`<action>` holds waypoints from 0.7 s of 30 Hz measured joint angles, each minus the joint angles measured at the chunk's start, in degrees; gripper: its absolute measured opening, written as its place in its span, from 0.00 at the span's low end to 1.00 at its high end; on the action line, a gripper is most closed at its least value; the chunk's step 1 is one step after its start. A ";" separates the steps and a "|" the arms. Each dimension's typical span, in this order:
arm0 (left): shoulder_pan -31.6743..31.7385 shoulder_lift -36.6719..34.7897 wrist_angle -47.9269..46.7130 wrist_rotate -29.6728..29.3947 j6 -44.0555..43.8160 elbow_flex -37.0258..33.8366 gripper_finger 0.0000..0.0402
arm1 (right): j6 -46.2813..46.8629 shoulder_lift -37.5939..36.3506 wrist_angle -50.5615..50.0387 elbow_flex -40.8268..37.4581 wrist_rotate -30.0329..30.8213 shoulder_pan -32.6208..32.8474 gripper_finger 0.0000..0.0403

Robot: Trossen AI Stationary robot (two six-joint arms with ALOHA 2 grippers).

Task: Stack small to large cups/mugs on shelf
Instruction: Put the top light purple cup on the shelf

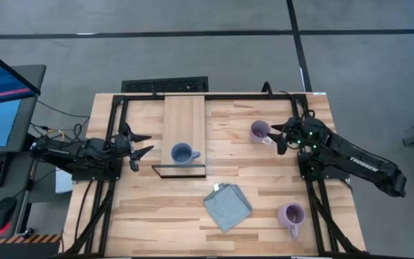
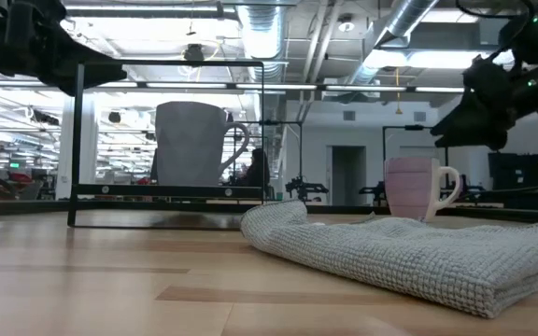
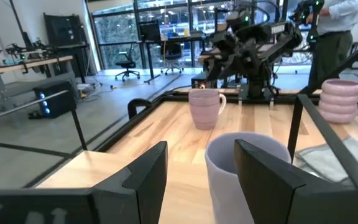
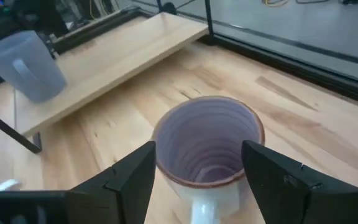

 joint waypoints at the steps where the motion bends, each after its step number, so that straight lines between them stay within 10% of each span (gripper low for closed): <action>1: 0.00 0.00 -0.43 0.00 0.33 0.00 0.44 | 0.71 -0.02 0.02 0.39 0.51 0.55 0.65; 21: -0.01 0.00 -1.66 0.53 0.81 0.02 0.44 | 5.95 8.60 -14.03 17.03 4.91 4.00 0.65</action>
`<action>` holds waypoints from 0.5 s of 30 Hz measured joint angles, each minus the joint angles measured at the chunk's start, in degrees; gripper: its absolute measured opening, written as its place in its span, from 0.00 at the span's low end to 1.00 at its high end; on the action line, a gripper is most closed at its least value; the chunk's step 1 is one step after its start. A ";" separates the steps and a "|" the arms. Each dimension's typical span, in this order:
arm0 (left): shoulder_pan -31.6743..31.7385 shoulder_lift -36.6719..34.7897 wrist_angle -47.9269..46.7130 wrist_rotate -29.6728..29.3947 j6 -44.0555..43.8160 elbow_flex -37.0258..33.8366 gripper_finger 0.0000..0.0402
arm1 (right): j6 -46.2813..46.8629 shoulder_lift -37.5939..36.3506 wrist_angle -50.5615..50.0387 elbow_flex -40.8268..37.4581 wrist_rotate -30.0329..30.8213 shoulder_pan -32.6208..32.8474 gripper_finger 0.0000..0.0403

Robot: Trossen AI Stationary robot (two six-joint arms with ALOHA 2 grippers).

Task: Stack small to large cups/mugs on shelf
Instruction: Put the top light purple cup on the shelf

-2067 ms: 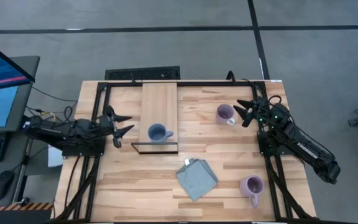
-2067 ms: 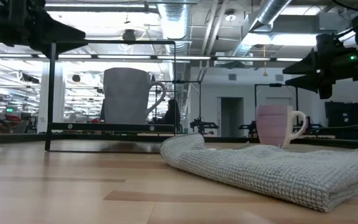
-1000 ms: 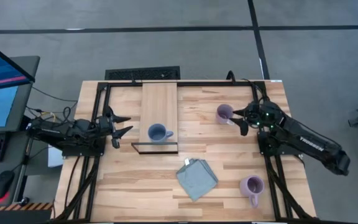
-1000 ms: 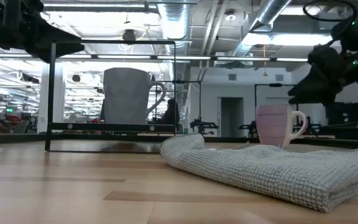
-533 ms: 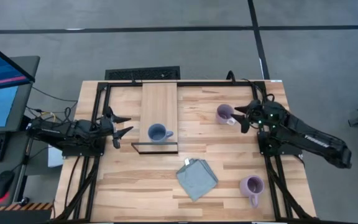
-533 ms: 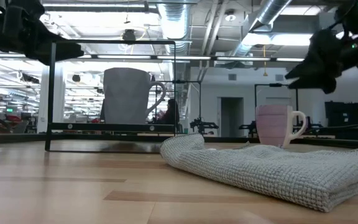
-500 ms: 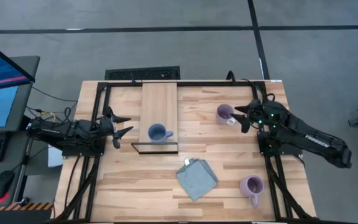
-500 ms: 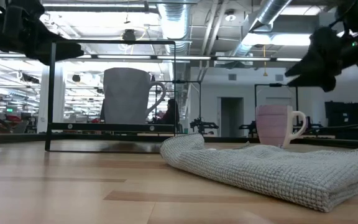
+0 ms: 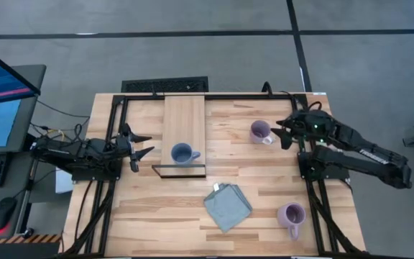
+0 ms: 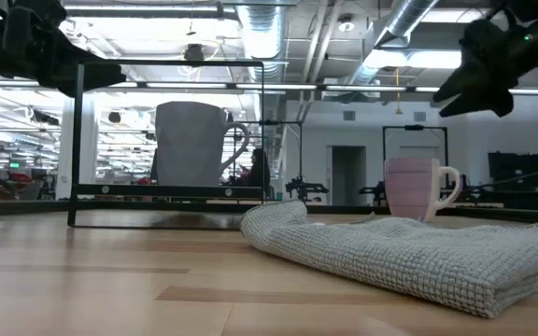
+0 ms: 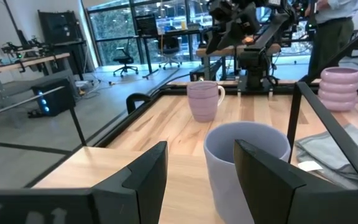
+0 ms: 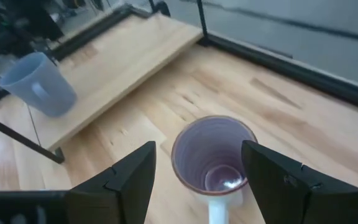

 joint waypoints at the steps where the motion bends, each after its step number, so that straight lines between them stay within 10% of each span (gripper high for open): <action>1: 0.01 0.00 0.01 0.00 0.15 0.00 0.44 | 0.06 1.36 -0.57 0.81 0.00 -0.01 0.65; 15: 0.01 0.00 -0.02 2.55 0.74 0.00 0.44 | 7.49 18.74 -13.03 8.85 0.01 2.07 0.65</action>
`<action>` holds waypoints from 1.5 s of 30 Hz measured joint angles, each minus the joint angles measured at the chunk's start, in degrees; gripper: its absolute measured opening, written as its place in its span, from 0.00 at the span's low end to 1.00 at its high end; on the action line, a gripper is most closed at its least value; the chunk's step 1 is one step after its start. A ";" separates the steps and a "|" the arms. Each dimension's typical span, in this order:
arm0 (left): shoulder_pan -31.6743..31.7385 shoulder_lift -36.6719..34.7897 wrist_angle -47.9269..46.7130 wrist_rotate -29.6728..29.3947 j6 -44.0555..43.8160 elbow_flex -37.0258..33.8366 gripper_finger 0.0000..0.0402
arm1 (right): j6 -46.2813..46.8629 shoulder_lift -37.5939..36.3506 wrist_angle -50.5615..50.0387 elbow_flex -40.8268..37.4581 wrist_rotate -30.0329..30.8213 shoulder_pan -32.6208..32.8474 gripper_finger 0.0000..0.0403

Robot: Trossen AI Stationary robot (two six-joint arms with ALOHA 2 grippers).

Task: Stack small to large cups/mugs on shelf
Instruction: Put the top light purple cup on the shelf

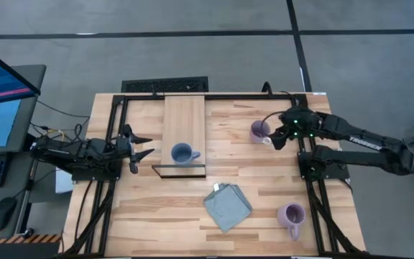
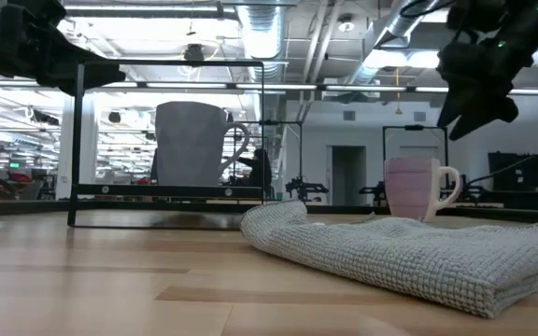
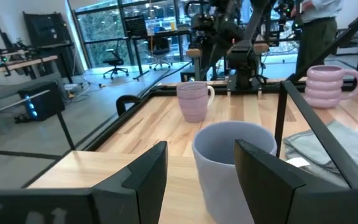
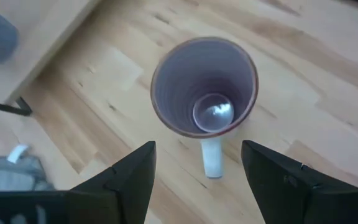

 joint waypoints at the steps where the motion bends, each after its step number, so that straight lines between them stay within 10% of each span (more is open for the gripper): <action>1: -0.01 0.00 0.00 0.00 0.43 0.02 0.44 | 0.00 1.01 -0.16 0.17 0.01 0.24 0.65; 45: -0.02 0.00 -0.07 -0.83 8.38 0.02 0.44 | -2.16 22.21 3.94 0.53 7.41 6.27 0.65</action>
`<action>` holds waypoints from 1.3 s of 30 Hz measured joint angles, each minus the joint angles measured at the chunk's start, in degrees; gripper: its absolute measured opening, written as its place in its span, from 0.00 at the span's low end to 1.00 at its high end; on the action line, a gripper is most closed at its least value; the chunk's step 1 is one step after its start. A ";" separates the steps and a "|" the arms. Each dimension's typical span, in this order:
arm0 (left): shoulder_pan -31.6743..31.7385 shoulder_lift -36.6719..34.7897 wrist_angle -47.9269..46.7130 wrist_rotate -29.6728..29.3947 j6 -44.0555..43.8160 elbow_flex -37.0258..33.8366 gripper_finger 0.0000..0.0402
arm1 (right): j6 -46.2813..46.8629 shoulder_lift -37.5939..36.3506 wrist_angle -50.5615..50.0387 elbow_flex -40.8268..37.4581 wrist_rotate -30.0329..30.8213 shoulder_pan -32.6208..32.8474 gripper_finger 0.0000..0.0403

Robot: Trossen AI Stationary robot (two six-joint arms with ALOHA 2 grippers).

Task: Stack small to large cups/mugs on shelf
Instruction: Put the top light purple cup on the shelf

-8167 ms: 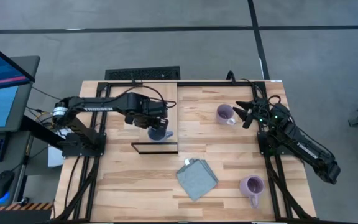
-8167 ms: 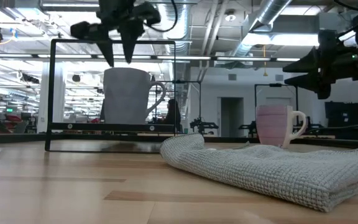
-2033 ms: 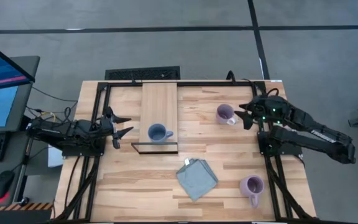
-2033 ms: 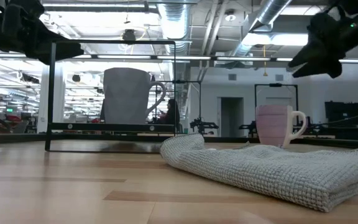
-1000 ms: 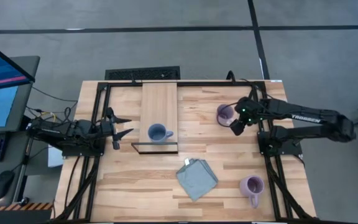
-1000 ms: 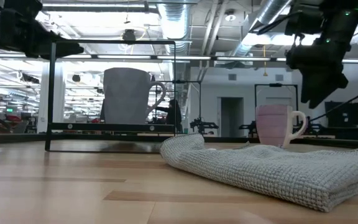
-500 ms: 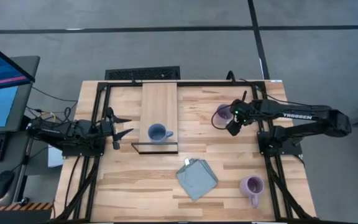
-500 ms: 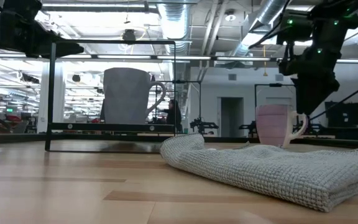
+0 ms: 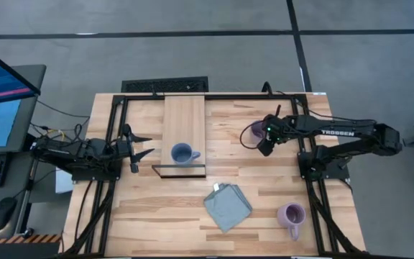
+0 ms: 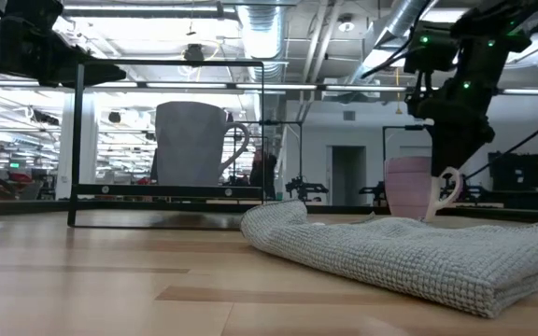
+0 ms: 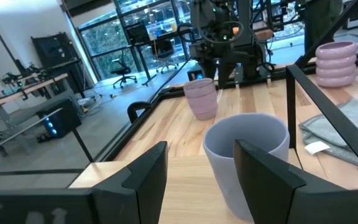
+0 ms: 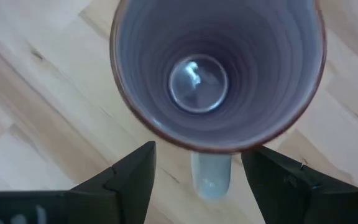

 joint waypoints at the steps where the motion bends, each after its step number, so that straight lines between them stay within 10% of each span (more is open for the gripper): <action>1: 0.02 0.00 -0.04 0.00 0.00 0.00 0.44 | 0.02 0.00 0.15 0.00 0.13 0.00 0.65; 13: 0.02 0.02 -1.55 0.02 -0.61 0.00 0.44 | 0.17 -0.04 -1.31 0.00 0.13 -0.74 0.63; 39: 0.02 0.01 -1.58 0.07 -0.59 0.00 0.44 | 0.20 -0.07 -2.01 0.00 0.28 -0.72 0.18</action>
